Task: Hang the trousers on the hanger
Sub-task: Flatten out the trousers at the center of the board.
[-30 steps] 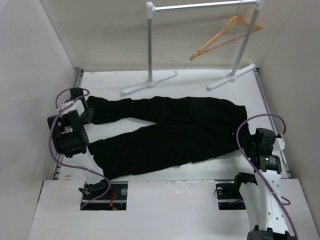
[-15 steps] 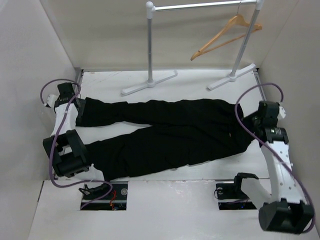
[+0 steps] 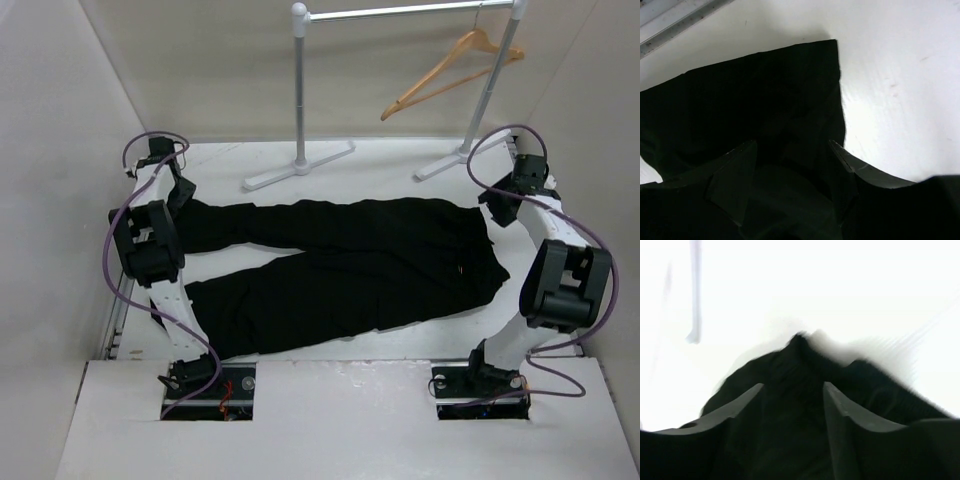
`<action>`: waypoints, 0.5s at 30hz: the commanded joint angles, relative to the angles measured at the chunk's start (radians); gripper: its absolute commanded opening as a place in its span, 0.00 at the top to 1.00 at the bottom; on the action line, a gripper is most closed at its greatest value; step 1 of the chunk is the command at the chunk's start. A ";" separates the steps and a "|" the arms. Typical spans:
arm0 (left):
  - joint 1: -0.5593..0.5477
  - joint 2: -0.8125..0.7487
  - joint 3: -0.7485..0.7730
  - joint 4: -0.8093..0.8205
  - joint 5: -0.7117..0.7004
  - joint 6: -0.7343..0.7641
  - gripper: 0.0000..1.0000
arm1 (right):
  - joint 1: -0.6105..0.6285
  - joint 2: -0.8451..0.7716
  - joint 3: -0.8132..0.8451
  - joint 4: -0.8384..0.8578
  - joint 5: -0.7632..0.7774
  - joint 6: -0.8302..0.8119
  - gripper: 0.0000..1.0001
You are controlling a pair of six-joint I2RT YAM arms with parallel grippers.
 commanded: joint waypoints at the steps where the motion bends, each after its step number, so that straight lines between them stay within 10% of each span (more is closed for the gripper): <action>1: 0.008 0.024 0.101 -0.078 -0.022 0.059 0.45 | -0.031 0.052 0.063 0.045 0.020 -0.052 0.41; 15: 0.013 0.107 0.111 -0.063 -0.016 0.097 0.43 | -0.016 0.213 0.158 0.072 -0.066 -0.083 0.41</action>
